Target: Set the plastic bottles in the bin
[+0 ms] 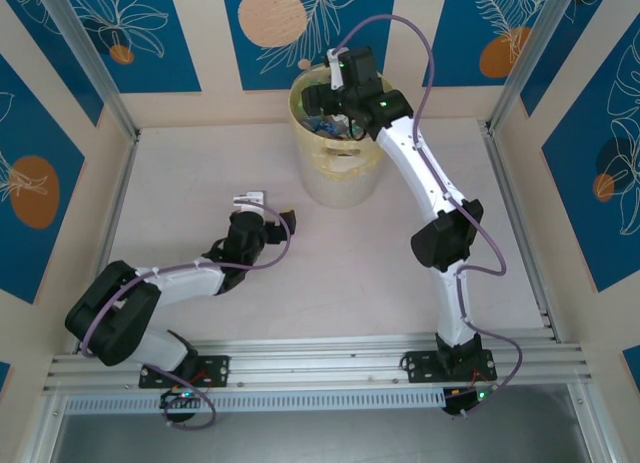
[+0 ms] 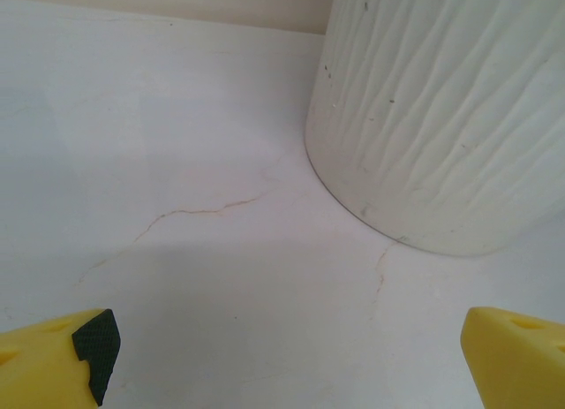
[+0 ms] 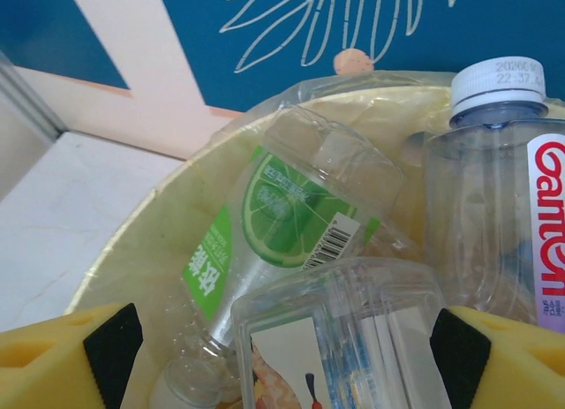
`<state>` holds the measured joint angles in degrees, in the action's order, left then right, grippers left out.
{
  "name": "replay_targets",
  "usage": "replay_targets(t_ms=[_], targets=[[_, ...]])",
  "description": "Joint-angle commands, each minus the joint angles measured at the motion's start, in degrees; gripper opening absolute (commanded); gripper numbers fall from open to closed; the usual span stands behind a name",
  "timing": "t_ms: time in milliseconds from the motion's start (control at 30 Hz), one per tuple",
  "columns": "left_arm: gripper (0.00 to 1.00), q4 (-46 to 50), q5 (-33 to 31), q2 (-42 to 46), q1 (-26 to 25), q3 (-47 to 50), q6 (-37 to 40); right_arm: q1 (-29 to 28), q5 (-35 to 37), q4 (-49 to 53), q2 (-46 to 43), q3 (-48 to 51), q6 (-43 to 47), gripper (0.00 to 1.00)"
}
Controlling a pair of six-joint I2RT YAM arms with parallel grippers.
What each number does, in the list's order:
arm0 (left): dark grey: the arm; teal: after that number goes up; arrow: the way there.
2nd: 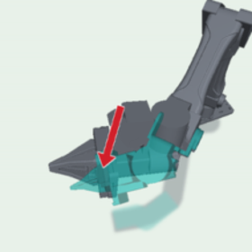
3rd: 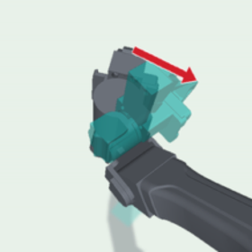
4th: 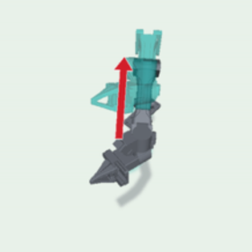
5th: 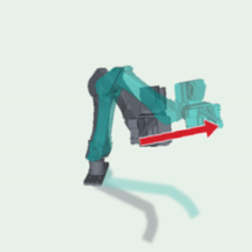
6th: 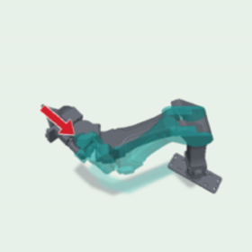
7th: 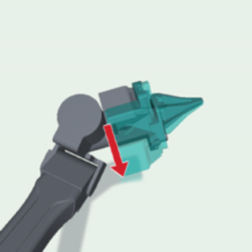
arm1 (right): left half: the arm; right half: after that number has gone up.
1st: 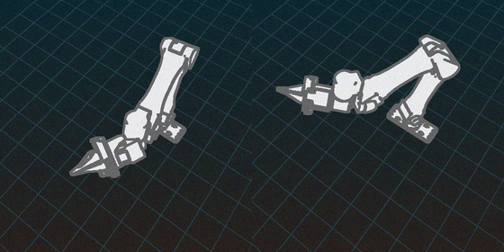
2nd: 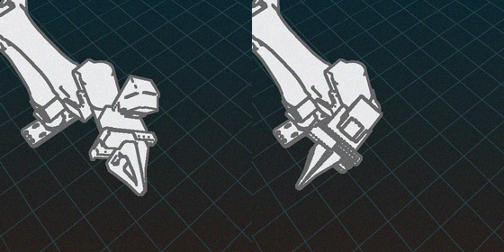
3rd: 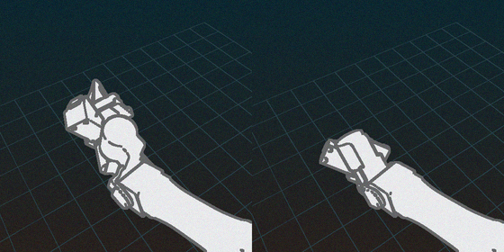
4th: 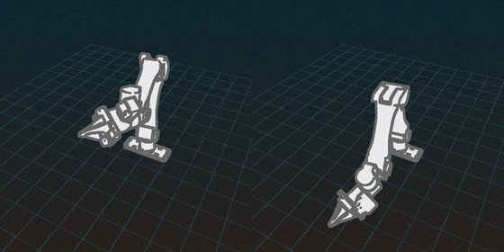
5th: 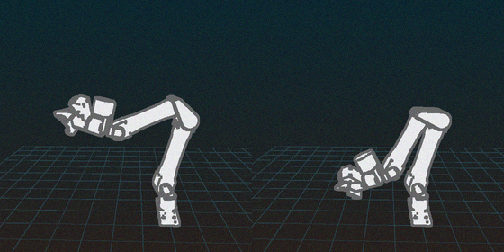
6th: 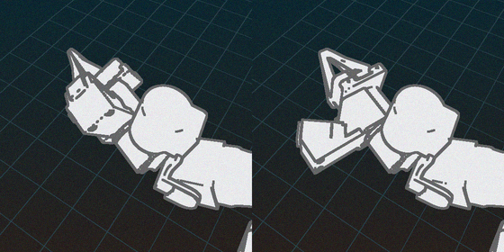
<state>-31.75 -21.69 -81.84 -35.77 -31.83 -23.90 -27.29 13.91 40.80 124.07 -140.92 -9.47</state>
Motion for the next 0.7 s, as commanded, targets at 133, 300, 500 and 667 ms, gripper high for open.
replay_targets(t_ms=[133, 300, 500, 667], targets=[[1.00, 2.2, -1.8, 5.1, 1.9, 1.2, 1.2, -0.4, -4.7, -2.7, -9.4, 6.7, 0.0, 0.89], [1.00, 5.0, -3.6, 13.2, 5.4, 2.4, 4.3, -0.2, -1.4, -13.6, -23.7, 24.4, -0.4, 0.95], [1.00, 15.5, -9.6, 26.1, 14.3, 3.1, 13.4, 5.1, 6.7, -25.3, -43.1, 52.9, -3.9, 1.00], [1.00, 17.4, -15.6, 32.0, 23.2, 7.2, 17.1, 15.7, 9.1, -34.2, -56.7, 77.5, -8.9, 1.00]])
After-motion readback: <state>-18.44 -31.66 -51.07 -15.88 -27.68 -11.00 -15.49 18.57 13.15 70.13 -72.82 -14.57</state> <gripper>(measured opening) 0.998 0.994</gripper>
